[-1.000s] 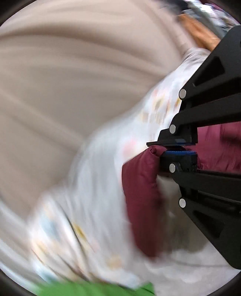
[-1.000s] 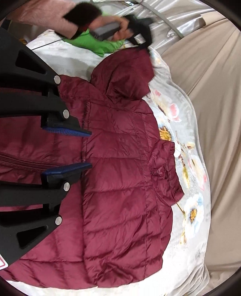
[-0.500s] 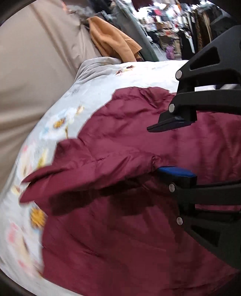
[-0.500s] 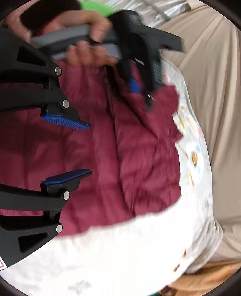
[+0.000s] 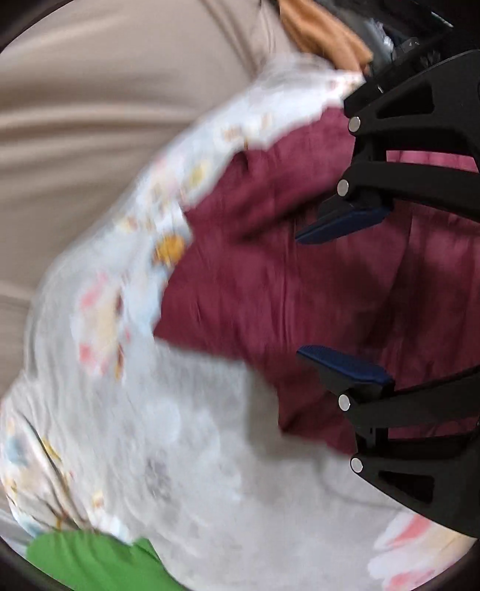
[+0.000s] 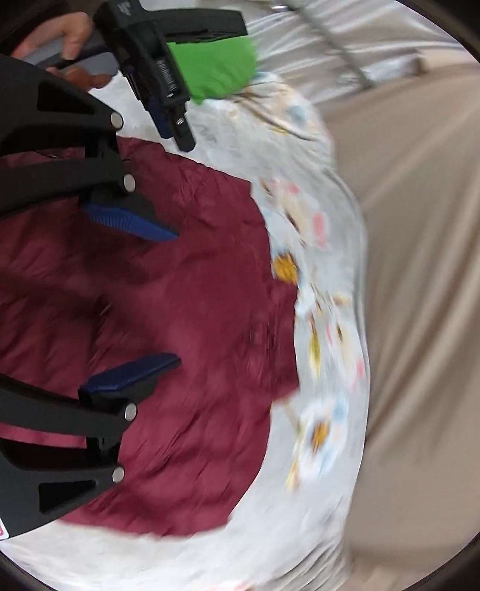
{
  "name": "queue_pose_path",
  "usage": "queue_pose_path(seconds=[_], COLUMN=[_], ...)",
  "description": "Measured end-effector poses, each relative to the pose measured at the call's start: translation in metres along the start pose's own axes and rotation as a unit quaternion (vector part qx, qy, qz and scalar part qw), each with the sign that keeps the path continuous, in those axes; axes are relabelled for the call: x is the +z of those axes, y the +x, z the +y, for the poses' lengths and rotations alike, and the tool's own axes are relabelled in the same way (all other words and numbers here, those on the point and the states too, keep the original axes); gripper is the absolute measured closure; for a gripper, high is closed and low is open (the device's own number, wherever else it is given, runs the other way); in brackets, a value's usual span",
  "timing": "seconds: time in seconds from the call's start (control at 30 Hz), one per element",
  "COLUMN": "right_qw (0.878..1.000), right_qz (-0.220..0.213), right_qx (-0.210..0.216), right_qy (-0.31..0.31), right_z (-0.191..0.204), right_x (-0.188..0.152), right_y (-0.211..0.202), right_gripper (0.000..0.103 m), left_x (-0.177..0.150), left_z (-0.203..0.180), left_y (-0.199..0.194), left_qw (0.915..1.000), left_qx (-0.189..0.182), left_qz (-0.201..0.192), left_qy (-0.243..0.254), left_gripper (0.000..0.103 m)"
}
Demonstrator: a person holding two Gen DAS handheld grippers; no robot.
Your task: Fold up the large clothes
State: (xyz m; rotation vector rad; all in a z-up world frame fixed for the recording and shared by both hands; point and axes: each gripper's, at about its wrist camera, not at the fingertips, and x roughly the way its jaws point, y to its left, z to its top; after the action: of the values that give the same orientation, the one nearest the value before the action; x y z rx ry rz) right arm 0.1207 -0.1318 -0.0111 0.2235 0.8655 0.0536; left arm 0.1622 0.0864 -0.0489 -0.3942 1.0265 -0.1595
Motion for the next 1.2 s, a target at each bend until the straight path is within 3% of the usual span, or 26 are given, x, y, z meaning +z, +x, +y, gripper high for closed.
queue_pose_path(seconds=[0.13, 0.2, 0.23, 0.3, 0.37, 0.43, 0.47, 0.5, 0.53, 0.57, 0.63, 0.7, 0.77, 0.9, 0.93, 0.97, 1.0, 1.07, 1.13, 1.2], right_qw=[0.997, 0.994, 0.994, 0.999, 0.996, 0.988, 0.985, 0.976, 0.968, 0.962, 0.952, 0.948, 0.951, 0.947, 0.946, 0.944, 0.943, 0.953, 0.97, 0.974], right_qz=[0.053, 0.065, 0.056, 0.011, -0.023, -0.003, 0.024, 0.069, 0.088, 0.085, 0.051, 0.02, 0.005, -0.004, 0.002, 0.012, 0.017, 0.0, -0.06, -0.142], right_qx=[-0.014, -0.038, -0.058, -0.048, -0.055, -0.085, -0.092, -0.101, -0.099, -0.084, -0.052, -0.041, -0.041, -0.047, -0.054, -0.068, -0.072, -0.066, -0.044, 0.017], right_qy=[-0.048, -0.083, -0.077, -0.011, 0.064, 0.127, 0.146, 0.178, 0.213, 0.246, 0.298, 0.316, 0.308, 0.317, 0.32, 0.323, 0.323, 0.296, 0.231, 0.173], right_z=[0.039, 0.047, 0.043, 0.017, -0.02, -0.066, -0.081, -0.103, -0.119, -0.13, -0.146, -0.156, -0.161, -0.175, -0.181, -0.183, -0.184, -0.172, -0.143, -0.117], right_x=[-0.001, -0.008, -0.01, -0.008, -0.013, -0.034, -0.046, -0.065, -0.078, -0.088, -0.105, -0.114, -0.114, -0.107, -0.104, -0.099, -0.094, -0.075, -0.048, -0.026], right_y=[0.055, 0.07, 0.067, 0.041, 0.01, 0.002, 0.007, 0.015, 0.014, 0.006, -0.018, -0.037, -0.044, -0.039, -0.036, -0.028, -0.025, -0.034, -0.069, -0.108], right_gripper=[0.042, 0.093, 0.096, 0.097, 0.096, 0.093, 0.087, 0.086, 0.085, 0.084, 0.075, 0.058, 0.054, 0.045, 0.047, 0.07, 0.101, 0.1, 0.101, 0.101], left_x=[-0.012, -0.016, -0.017, -0.018, -0.018, -0.022, -0.022, -0.023, -0.024, -0.026, -0.03, -0.034, -0.035, -0.03, -0.028, -0.026, -0.023, -0.018, -0.013, -0.008], left_z=[0.022, 0.031, 0.035, 0.039, 0.041, 0.038, 0.037, 0.035, 0.035, 0.032, 0.03, 0.027, 0.026, 0.033, 0.036, 0.035, 0.034, 0.033, 0.03, 0.023], left_y=[0.036, 0.045, 0.046, 0.046, 0.048, 0.049, 0.05, 0.047, 0.044, 0.039, 0.031, 0.025, 0.028, 0.041, 0.045, 0.049, 0.051, 0.047, 0.03, 0.015], left_qw=[0.9973, 0.9952, 0.995, 0.995, 0.9946, 0.9942, 0.9942, 0.9944, 0.9952, 0.9962, 0.9973, 0.9979, 0.9973, 0.9937, 0.9928, 0.9927, 0.9933, 0.9945, 0.9963, 0.9982], left_qx=[0.054, 0.073, 0.075, 0.075, 0.079, 0.083, 0.085, 0.084, 0.075, 0.06, 0.039, 0.022, 0.007, -0.004, -0.006, -0.01, -0.014, -0.023, -0.03, -0.016], left_qz=[0.05, 0.065, 0.066, 0.066, 0.068, 0.067, 0.065, 0.064, 0.063, 0.062, 0.056, 0.044, 0.047, 0.058, 0.056, 0.053, 0.052, 0.045, 0.011, -0.028], left_qy=[0.004, 0.002, 0.0, -0.003, 0.001, 0.006, 0.005, 0.002, -0.004, -0.012, -0.028, -0.043, -0.056, -0.096, -0.106, -0.108, -0.102, -0.092, -0.08, -0.051], left_gripper=[0.059, 0.069, 0.07, 0.07, 0.069, 0.069, 0.069, 0.068, 0.068, 0.065, 0.05, 0.041, 0.037, 0.038, 0.041, 0.055, 0.076, 0.1, 0.102, 0.103])
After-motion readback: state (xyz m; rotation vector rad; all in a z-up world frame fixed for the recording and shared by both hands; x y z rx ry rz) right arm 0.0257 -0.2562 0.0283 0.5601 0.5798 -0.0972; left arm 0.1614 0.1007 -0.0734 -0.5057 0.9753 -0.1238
